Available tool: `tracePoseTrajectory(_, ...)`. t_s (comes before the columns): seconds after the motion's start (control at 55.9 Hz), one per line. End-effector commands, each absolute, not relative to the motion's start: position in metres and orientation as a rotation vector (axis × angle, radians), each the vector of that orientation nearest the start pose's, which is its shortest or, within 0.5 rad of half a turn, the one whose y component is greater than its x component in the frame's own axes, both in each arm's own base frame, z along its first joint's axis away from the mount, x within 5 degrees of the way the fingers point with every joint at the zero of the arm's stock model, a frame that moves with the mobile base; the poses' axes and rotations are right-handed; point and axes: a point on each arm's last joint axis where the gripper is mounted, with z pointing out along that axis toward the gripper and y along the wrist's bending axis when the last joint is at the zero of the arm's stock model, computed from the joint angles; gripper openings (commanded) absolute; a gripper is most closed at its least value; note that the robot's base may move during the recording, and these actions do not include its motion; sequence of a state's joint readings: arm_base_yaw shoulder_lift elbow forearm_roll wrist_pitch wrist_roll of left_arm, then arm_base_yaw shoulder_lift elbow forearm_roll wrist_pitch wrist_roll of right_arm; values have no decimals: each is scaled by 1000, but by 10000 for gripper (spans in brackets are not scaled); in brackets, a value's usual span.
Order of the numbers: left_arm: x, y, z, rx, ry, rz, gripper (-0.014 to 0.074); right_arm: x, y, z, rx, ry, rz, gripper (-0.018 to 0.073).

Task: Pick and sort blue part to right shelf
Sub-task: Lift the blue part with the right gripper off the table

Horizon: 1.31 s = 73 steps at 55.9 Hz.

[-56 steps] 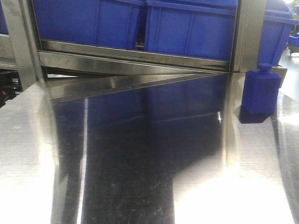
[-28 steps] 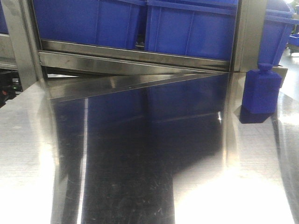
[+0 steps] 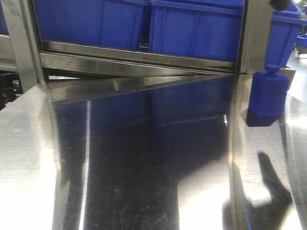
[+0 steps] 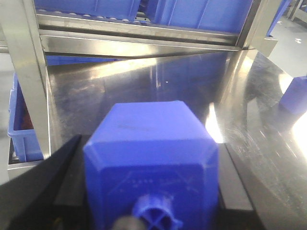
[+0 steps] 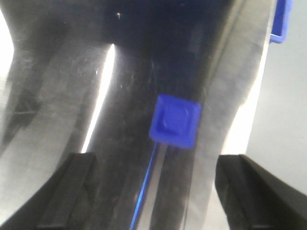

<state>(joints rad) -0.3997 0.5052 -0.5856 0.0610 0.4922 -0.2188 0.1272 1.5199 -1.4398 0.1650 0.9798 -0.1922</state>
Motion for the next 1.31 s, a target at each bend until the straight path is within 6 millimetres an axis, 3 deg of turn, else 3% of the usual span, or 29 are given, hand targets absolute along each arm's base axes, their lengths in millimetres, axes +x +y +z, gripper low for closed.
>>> tracePoseTrajectory(0.0, 95, -38, 345, 189, 1782, -398, 353, 337, 55, 370, -376, 2455, 131, 608)
tracePoseTrajectory(0.161, 95, -38, 345, 189, 1782, -398, 353, 370, 57, 335, -364, 2583, 99, 608)
tracePoseTrajectory(0.34, 95, -38, 345, 189, 1782, -398, 353, 391, 59, 295, -361, 2674, 91, 608)
tracePoseTrajectory(0.626, 95, -38, 345, 189, 1782, -398, 353, 410, 62, 250, -364, 2763, 98, 605)
tracePoseTrajectory(0.734, 95, -38, 345, 189, 1782, -398, 353, 410, 62, 249, -360, 2767, 106, 536)
tracePoseTrajectory(0.895, 95, -38, 345, 189, 1782, -398, 353, 407, 63, 254, -354, 2773, 130, 233)
tracePoseTrajectory(0.984, 95, -38, 345, 189, 1782, -398, 353, 403, 63, 262, -350, 2765, 143, 127)
tracePoseTrajectory(1.289, 88, -33, 346, 211, 1770, -348, 353, 368, 59, 303, -334, 2662, 153, 113)
